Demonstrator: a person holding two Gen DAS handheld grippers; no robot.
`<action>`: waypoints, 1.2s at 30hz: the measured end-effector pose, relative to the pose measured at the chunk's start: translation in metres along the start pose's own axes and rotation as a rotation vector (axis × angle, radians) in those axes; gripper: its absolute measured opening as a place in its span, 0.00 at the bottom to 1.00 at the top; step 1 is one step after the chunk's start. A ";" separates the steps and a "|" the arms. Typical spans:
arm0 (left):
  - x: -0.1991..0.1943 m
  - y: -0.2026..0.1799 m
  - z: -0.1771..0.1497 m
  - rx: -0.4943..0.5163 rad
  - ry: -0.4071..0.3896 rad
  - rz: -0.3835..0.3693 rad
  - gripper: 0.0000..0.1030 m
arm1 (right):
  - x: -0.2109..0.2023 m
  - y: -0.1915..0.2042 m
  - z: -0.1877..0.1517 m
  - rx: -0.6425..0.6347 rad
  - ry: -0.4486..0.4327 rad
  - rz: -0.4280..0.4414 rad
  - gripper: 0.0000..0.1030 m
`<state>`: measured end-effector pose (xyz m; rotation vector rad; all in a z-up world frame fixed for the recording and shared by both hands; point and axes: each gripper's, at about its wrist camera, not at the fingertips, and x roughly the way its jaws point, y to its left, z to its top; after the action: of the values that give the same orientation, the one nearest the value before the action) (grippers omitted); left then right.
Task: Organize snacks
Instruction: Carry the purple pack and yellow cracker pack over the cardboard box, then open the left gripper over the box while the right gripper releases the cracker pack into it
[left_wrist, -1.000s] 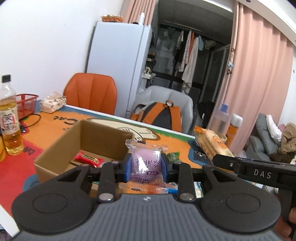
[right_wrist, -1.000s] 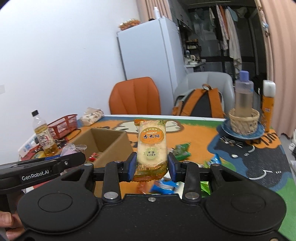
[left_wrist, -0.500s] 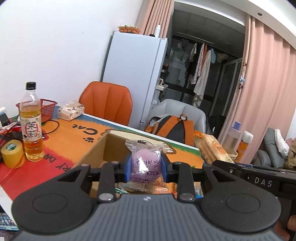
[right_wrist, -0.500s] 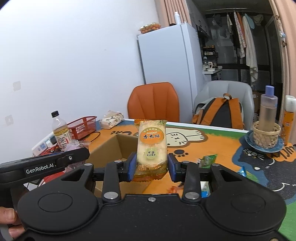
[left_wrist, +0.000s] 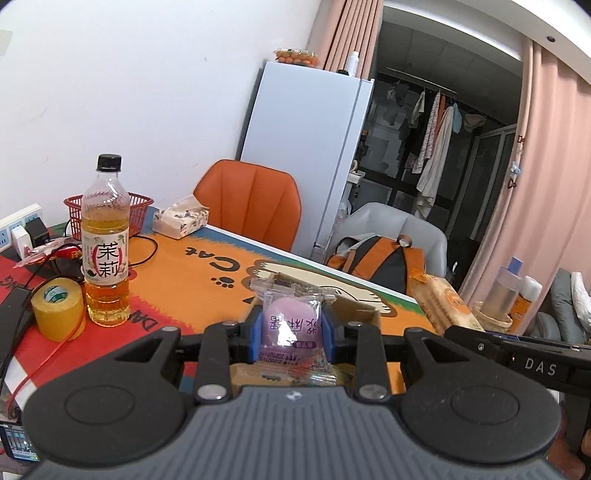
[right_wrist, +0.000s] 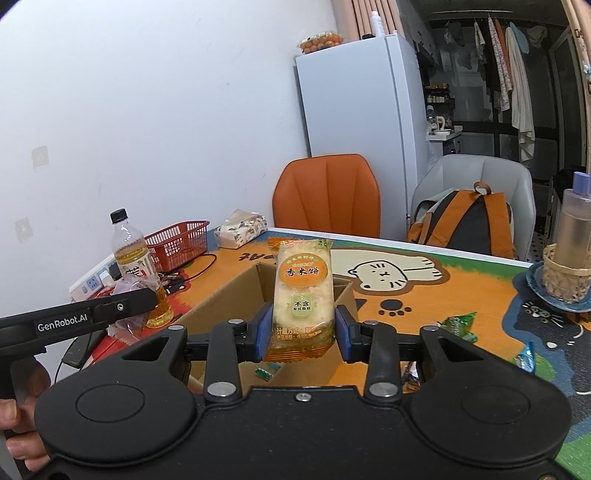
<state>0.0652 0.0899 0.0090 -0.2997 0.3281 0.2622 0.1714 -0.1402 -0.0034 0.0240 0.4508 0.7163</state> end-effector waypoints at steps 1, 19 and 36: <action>0.003 0.002 0.000 0.000 0.005 0.002 0.30 | 0.003 0.000 0.000 0.002 0.003 0.002 0.35; 0.063 0.005 -0.001 -0.011 0.082 -0.004 0.30 | 0.053 0.000 0.005 0.016 0.054 0.019 0.35; 0.066 0.020 0.008 -0.042 0.087 0.045 0.54 | 0.082 0.013 0.003 0.013 0.097 0.039 0.35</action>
<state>0.1220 0.1246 -0.0116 -0.3466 0.4163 0.3011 0.2191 -0.0777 -0.0304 0.0106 0.5491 0.7552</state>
